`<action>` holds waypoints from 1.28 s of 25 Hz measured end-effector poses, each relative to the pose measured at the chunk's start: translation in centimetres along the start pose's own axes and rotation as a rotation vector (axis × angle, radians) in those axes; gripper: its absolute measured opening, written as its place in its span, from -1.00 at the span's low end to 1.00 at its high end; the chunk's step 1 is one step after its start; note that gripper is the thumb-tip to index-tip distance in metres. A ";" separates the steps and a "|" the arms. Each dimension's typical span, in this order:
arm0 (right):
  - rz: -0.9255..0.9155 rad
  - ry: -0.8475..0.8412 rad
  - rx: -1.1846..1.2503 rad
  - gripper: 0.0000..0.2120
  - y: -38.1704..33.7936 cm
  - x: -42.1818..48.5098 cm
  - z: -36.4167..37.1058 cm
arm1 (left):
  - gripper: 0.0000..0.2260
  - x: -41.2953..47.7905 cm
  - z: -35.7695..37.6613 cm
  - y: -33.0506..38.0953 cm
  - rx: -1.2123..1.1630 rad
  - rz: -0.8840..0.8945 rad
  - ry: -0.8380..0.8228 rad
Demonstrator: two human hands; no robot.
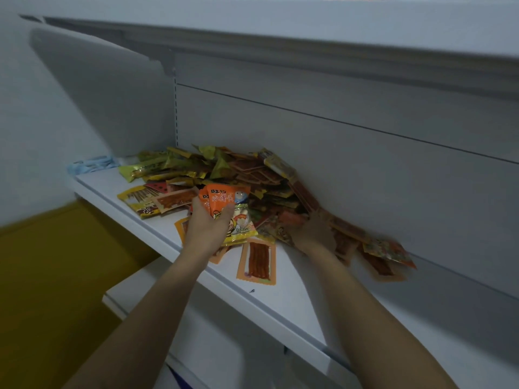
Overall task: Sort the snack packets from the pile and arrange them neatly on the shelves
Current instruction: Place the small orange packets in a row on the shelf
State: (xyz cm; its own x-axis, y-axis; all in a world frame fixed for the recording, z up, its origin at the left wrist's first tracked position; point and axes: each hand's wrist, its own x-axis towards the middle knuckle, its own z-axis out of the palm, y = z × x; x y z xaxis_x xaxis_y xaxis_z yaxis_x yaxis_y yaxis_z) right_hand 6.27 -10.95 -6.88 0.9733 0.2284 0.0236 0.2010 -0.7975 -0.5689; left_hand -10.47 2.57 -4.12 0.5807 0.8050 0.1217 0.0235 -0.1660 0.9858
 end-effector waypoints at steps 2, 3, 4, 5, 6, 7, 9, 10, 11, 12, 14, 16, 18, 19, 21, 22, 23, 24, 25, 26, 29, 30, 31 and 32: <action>-0.059 0.021 0.061 -0.32 0.1 -0.9 -0.6 | -0.47 0.6 -0.3 -0.2 -0.011 -0.007 -0.013; -0.094 0.056 0.136 -0.41 0.2 -1.4 -1.1 | -0.46 0.7 -0.3 -0.2 -0.013 -0.008 -0.025; -0.118 0.102 0.245 -0.49 0.0 -2.1 -1.8 | -0.45 0.8 -0.2 -0.1 -0.015 -0.007 -0.037; -0.128 0.139 0.384 -0.53 -0.2 -2.9 -2.7 | -0.45 0.8 -0.1 0.0 -0.015 -0.003 -0.052; -0.138 0.140 0.545 -0.52 -0.6 -3.8 -3.8 | -0.46 0.9 0.0 0.2 -0.012 0.002 -0.062; -0.167 0.087 0.711 -0.50 -1.1 -4.7 -4.9 | -0.47 1.0 0.1 0.4 -0.012 0.010 -0.075; -0.289 -0.083 0.904 -0.48 -2.8 -6.1 -6.3 | -0.49 1.0 0.5 0.8 -0.014 0.035 -0.122; -0.352 -0.136 0.910 -0.47 -3.8 -6.5 -6.7 | -0.50 1.0 0.6 1.1 -0.021 0.043 -0.148; -0.398 -0.155 0.872 -0.46 -4.8 -6.6 -6.5 | -0.50 1.1 0.7 1.2 -0.045 0.041 -0.175; -0.429 -0.154 0.817 -0.46 -5.7 -6.5 -6.2 | -0.49 1.3 0.8 1.4 -0.080 0.037 -0.203; -0.465 -0.116 0.711 -0.45 -7.2 -6.6 -5.3 | -0.32 1.6 0.5 1.8 -0.169 -0.023 -0.291; -0.535 -0.111 0.592 -0.42 -8.2 -6.7 -4.4 | -0.06 2.1 -0.2 1.9 -0.225 -0.109 -0.362; -0.629 -0.173 0.439 -0.40 -9.2 -6.7 -3.8 | -0.05 2.3 -1.1 1.7 -0.193 -0.080 -0.344; -0.655 -0.240 0.414 -0.39 -9.5 -6.5 -3.6 | -0.13 2.5 -1.5 1.6 -0.168 -0.058 -0.309; -0.507 -0.271 0.576 -0.37 -9.3 -5.6 -3.7 | -0.31 3.0 -2.4 1.3 -0.161 -0.046 -0.232; -0.362 -0.174 0.637 -0.44 -8.7 -4.8 -3.8 | -0.38 3.3 -2.9 1.0 -0.165 -0.043 -0.194; -0.224 -0.049 0.573 -0.58 -7.9 -4.0 -3.9 | -0.43 3.6 -3.3 0.9 -0.175 -0.038 -0.153; -0.115 0.017 0.405 -0.76 -6.8 -3.2 -3.7 | -0.45 3.7 -3.6 0.7 -0.187 -0.036 -0.117; -0.071 0.006 0.221 -0.83 -5.7 -2.5 -3.1 | -0.45 3.8 -3.7 0.6 -0.194 -0.040 -0.091; -0.058 -0.052 0.082 -0.75 -5.1 -2.5 -2.3 | -0.45 3.9 -3.8 0.4 -0.192 -0.040 -0.075; 0.007 -0.073 0.032 -0.52 -4.6 -1.9 0.6 | -0.44 3.4 -3.2 0.1 -0.150 -0.026 -0.083; 0.017 -0.072 0.035 -0.49 -4.9 -1.8 1.0 | -0.45 3.3 -3.0 0.1 -0.141 -0.020 -0.087; 0.020 -0.087 0.057 -0.49 -4.9 -1.1 1.9 | -0.46 3.1 -2.8 0.2 -0.136 -0.017 -0.091; 0.022 -0.098 0.085 -0.52 -4.9 -0.8 2.3 | -0.47 2.9 -2.7 0.4 -0.137 -0.014 -0.090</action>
State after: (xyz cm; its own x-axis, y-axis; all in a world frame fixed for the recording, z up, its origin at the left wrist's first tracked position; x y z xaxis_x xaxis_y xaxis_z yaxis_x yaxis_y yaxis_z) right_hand 4.28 -5.95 -6.00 0.9609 0.2682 -0.0682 0.1652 -0.7534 -0.6364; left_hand -10.96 6.35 -3.07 0.6519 0.7513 0.1028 -0.0752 -0.0709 0.9946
